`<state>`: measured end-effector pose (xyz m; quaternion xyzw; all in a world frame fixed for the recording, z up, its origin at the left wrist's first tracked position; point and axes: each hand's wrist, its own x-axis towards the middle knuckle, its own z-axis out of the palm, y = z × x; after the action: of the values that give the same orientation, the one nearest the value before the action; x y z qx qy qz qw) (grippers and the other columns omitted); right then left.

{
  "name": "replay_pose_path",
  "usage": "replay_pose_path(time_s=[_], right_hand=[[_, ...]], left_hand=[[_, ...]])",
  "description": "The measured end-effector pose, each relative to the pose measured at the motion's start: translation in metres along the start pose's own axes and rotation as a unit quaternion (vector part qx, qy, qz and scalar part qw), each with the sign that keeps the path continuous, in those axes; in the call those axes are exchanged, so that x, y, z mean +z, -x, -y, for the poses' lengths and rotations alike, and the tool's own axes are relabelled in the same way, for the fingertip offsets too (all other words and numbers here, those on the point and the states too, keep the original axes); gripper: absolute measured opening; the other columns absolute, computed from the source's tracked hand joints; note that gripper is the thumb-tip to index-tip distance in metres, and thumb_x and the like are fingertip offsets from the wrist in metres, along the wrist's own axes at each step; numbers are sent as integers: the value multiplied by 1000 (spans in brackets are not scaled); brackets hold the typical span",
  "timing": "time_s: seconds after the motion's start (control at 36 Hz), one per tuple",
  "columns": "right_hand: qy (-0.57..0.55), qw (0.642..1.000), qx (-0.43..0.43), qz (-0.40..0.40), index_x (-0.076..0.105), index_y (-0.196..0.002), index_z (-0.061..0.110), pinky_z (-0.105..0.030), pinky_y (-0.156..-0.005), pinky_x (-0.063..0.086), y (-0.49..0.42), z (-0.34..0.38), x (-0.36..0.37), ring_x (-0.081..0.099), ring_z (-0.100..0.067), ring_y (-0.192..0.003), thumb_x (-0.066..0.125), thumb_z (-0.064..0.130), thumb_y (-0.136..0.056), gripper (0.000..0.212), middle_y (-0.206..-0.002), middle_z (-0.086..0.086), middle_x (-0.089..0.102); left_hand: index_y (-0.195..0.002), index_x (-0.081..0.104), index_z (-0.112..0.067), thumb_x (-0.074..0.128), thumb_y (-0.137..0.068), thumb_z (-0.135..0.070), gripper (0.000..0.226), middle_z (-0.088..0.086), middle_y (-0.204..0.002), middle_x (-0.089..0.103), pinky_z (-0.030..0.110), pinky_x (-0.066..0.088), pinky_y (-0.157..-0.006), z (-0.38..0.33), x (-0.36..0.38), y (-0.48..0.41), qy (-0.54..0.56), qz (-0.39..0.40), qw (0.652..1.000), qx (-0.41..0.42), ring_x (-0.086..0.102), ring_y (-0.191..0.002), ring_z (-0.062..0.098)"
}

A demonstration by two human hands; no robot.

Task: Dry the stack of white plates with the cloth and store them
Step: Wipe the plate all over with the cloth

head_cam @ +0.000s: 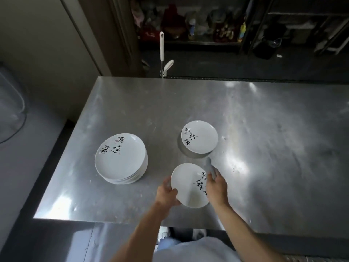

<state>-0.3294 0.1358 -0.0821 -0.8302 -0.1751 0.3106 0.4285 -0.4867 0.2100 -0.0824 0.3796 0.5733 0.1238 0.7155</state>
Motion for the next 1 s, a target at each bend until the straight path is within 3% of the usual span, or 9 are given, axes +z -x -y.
replay_pose_path(time_s=[0.06, 0.17, 0.31, 0.42, 0.53, 0.67, 0.83, 0.89, 1.0], right_hand=[[103, 993, -42, 44, 58, -136, 31, -38, -91, 51, 4, -11, 17, 63, -20, -97, 47, 23, -103, 36, -117, -6, 66], [354, 909, -215, 49, 67, -120, 31, -40, -105, 38, 12, -28, 43, 54, -28, -115, 70, 15, -80, 44, -112, -1, 65], [289, 872, -246, 310, 46, -148, 21, -31, -123, 21, 9, -50, 50, 27, -15, -149, 50, 14, -100, 49, -157, 0, 38], [319, 850, -279, 312, 53, -142, 29, -28, -119, 31, 7, -66, 27, 26, -3, -149, 43, 30, -103, 41, -158, 14, 38], [342, 863, -222, 299, 40, -153, 19, -32, -125, 12, -14, -57, 30, 18, -15, -153, 46, 11, -100, 53, -165, 0, 25], [336, 888, -141, 279, 28, -157, 23, -32, -124, 6, -30, -27, 65, 12, -16, -154, 42, 20, -104, 54, -167, 1, 15], [276, 879, -192, 339, 49, -147, 24, -6, -113, 3, -3, -26, 70, 28, -10, -149, 59, 22, -99, 48, -158, 4, 38], [291, 866, -210, 348, 52, -145, 23, -11, -119, 2, 2, -35, 61, 32, -8, -146, 54, 23, -102, 43, -153, 6, 45], [301, 852, -231, 359, 56, -141, 19, -31, -118, 33, 2, -51, 41, 39, -6, -143, 50, 19, -101, 41, -148, 6, 51]], left_hand=[[-135, 57, -22, 40, -88, 16, 62, 16, -122, 66, 60, 60, -81, 7, 2, -2, -5, -11, 1000, -12, 65, -107, 40], [-125, 62, -31, 55, -67, 0, 67, 18, -117, 72, 63, 59, -84, 15, 1, -7, -37, -4, 999, 0, 69, -108, 41], [-122, 66, -30, 70, -44, -29, 78, 18, -108, 75, 63, 58, -87, 19, -8, -21, -44, -11, 999, -1, 72, -103, 39], [-128, 64, -29, 68, -66, -6, 67, 17, -106, 74, 50, 62, -66, 17, -20, -24, 39, -19, 999, -28, 74, -82, 27], [-124, 64, -29, 40, -84, 20, 67, 2, -78, 73, 38, 60, -58, 21, -21, -24, 43, -7, 999, -34, 68, -62, 13], [-124, 68, -28, 47, -82, 13, 63, 17, -99, 74, 53, 62, -76, 18, -23, -20, 49, 16, 998, -27, 69, -82, 29], [-114, 74, -29, 64, -80, 5, 49, 16, -98, 76, 55, 59, -84, 15, -32, -28, 64, 39, 997, -25, 71, -85, 31], [-110, 75, -36, 71, -67, -10, 51, 16, -102, 77, 57, 61, -84, 15, -36, -27, 73, 46, 996, -21, 73, -90, 33], [-129, 62, -38, 72, -72, -7, 66, 16, -110, 76, 47, 63, -71, 24, -40, -28, 92, 64, 993, -22, 75, -93, 32]])
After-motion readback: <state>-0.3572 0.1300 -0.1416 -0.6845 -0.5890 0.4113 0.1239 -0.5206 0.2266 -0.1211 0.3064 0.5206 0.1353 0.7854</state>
